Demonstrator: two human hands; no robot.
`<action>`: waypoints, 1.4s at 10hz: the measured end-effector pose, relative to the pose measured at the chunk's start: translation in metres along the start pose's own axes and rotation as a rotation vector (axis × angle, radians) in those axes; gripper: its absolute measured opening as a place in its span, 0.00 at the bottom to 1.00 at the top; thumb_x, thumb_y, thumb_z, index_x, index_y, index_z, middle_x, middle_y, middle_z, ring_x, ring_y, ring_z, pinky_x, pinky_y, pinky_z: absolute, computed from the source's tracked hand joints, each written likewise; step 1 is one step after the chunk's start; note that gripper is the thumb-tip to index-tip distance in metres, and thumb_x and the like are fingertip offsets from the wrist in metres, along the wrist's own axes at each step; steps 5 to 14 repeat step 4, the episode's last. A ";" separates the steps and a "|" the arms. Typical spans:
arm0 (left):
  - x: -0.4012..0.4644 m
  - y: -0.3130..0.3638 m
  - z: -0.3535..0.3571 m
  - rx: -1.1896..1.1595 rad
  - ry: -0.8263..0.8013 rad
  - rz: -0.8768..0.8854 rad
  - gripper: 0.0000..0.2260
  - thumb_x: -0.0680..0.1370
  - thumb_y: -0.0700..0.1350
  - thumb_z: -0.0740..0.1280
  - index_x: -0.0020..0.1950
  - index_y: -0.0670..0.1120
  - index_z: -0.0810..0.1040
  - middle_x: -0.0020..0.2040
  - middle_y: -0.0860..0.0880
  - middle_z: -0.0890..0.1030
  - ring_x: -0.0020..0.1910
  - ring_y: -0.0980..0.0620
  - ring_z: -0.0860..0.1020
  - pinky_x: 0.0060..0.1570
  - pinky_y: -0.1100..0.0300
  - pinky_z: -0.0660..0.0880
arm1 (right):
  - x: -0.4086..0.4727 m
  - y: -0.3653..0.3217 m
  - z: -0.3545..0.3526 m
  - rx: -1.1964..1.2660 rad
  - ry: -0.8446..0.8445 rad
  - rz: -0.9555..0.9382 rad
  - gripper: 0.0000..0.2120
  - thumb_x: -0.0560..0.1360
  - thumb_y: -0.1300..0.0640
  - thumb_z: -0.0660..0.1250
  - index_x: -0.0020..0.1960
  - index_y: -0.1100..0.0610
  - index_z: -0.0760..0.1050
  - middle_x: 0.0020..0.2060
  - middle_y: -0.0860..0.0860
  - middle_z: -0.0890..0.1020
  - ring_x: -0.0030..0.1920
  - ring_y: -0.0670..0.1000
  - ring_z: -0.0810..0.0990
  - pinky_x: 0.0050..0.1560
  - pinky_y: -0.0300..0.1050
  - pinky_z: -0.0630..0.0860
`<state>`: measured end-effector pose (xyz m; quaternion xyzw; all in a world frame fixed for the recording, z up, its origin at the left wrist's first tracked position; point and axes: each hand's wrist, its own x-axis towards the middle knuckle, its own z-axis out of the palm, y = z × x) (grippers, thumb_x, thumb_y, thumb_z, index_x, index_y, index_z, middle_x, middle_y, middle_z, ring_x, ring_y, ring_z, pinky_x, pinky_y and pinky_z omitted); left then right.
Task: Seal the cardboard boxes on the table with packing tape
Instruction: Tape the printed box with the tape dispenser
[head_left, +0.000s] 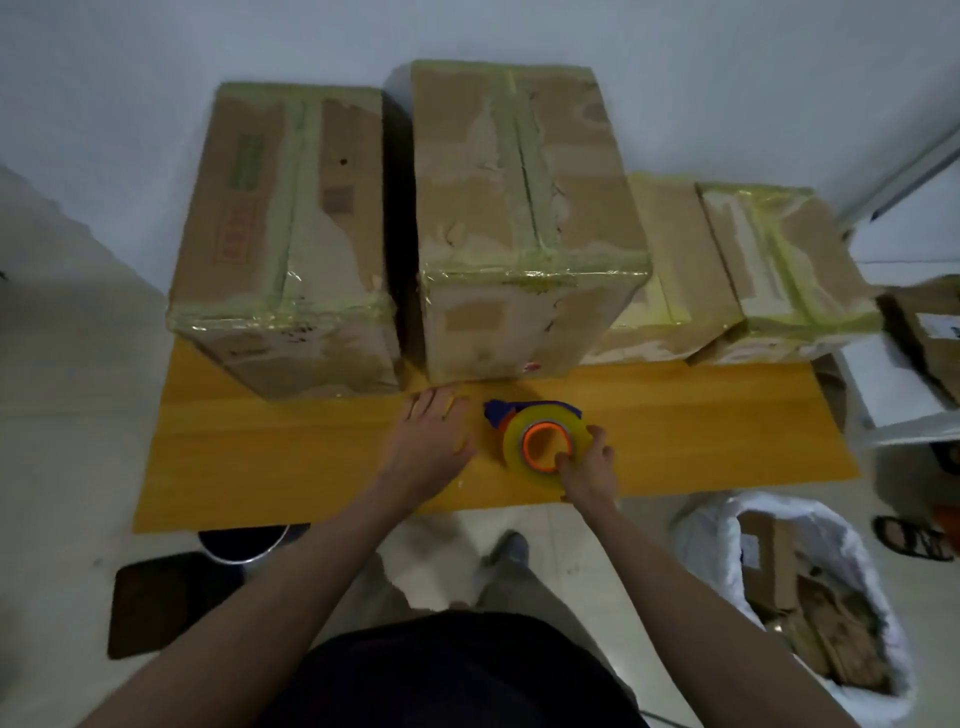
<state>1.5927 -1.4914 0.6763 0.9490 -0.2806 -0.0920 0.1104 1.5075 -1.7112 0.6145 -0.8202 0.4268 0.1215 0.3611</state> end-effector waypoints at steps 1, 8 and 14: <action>0.000 0.013 0.007 0.002 -0.039 -0.086 0.22 0.79 0.54 0.64 0.70 0.45 0.73 0.71 0.45 0.72 0.69 0.43 0.70 0.70 0.46 0.65 | 0.022 0.009 0.003 -0.021 -0.097 0.019 0.25 0.80 0.56 0.66 0.73 0.51 0.59 0.66 0.60 0.67 0.47 0.71 0.80 0.48 0.66 0.81; 0.017 0.015 -0.010 0.065 -0.003 -0.188 0.23 0.81 0.55 0.62 0.73 0.46 0.70 0.71 0.45 0.71 0.71 0.43 0.68 0.71 0.47 0.64 | 0.049 0.005 -0.001 -0.093 -0.316 0.020 0.33 0.81 0.57 0.67 0.80 0.55 0.54 0.73 0.64 0.62 0.60 0.69 0.76 0.50 0.55 0.74; 0.017 0.015 -0.010 0.065 -0.003 -0.188 0.23 0.81 0.55 0.62 0.73 0.46 0.70 0.71 0.45 0.71 0.71 0.43 0.68 0.71 0.47 0.64 | 0.049 0.005 -0.001 -0.093 -0.316 0.020 0.33 0.81 0.57 0.67 0.80 0.55 0.54 0.73 0.64 0.62 0.60 0.69 0.76 0.50 0.55 0.74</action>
